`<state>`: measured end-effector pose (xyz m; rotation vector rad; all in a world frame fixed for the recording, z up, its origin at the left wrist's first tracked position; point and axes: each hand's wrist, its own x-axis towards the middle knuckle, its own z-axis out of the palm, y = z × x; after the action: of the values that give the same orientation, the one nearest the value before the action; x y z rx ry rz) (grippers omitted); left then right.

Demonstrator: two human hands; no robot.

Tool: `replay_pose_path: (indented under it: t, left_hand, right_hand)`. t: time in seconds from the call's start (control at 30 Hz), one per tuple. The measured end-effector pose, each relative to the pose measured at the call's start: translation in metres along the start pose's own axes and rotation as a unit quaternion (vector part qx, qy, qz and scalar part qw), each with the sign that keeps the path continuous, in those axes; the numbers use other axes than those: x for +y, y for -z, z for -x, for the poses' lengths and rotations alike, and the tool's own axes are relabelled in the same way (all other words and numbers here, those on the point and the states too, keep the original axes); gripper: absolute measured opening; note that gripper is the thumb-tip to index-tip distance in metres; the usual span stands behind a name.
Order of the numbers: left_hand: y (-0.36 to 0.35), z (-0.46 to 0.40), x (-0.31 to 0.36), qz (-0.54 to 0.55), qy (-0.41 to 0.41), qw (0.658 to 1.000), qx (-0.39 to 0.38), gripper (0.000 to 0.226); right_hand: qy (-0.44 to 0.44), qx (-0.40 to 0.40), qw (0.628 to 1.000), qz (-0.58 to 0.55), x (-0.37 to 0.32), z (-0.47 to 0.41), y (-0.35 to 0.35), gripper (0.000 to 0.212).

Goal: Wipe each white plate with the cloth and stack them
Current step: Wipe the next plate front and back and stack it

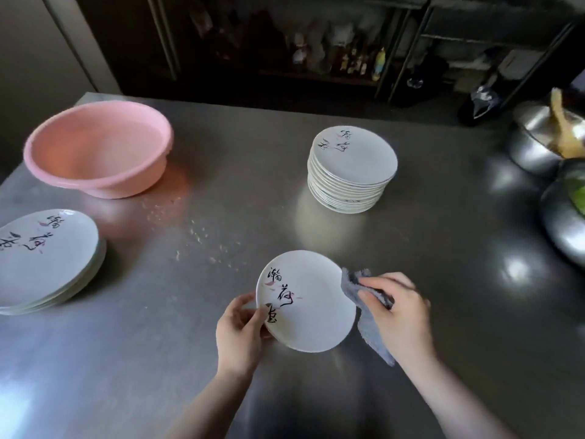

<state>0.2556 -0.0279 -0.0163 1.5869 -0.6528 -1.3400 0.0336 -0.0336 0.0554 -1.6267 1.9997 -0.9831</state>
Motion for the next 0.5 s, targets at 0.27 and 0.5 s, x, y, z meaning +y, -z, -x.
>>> replay_pose_path:
  t: [0.27, 0.5]
  left_hand:
    - [-0.021, 0.011, -0.008, -0.156, 0.036, 0.987, 0.001, 0.02]
    - [-0.004, -0.012, 0.024, -0.334, -0.049, 0.941, -0.035, 0.006]
  right_hand:
    - [-0.007, -0.069, 0.997, -0.023, 0.029, -0.014, -0.001, 0.019]
    - [0.035, -0.031, 0.991, -0.123, -0.001, -0.045, -0.022, 0.025]
